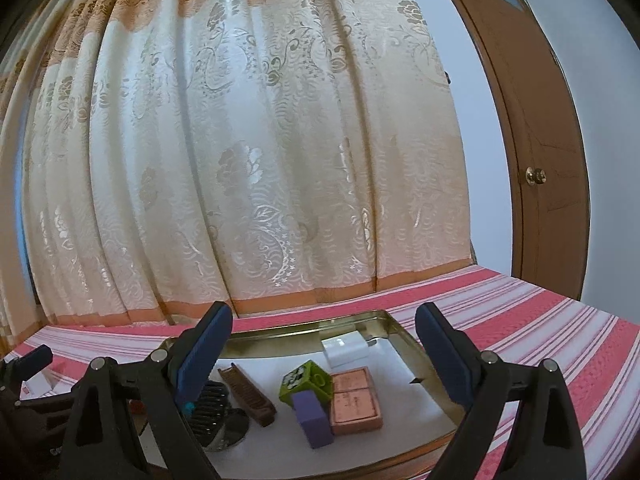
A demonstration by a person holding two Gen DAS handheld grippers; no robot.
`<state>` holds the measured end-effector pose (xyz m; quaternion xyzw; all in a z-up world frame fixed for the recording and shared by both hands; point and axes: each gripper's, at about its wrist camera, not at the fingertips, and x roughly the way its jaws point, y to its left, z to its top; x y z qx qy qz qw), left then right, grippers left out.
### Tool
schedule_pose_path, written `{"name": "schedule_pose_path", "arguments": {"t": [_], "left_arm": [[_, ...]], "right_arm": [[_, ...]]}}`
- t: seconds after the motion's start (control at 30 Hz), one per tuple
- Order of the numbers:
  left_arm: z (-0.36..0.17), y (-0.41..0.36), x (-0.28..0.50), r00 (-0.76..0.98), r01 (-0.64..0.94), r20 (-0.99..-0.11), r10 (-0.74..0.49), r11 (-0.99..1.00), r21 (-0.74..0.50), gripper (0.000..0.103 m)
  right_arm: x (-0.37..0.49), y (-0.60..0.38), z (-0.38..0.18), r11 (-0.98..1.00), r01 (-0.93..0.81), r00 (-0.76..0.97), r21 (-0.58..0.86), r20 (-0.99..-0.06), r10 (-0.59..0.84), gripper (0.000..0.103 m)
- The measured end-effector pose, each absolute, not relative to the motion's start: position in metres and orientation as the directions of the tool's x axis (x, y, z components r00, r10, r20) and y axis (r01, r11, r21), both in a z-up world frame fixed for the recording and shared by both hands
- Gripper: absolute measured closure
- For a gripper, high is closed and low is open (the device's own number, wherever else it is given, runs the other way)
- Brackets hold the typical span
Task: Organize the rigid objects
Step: 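Move both grippers away from the tray toward the patterned box and clear box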
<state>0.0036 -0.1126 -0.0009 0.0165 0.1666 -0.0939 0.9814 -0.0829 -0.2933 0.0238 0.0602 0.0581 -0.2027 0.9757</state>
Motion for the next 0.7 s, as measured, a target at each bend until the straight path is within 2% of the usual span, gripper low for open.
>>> {"name": "schedule_pose_path", "arguments": {"t": [0.7], "left_arm": [[0.000,-0.053,0.016,0.932,0.133,-0.342,-0.121,0.991,0.010,0.000]], "right_arm": [[-0.059,-0.223,0.021,0.942,0.324,0.939,0.090,-0.151,-0.309,0.009]]}}
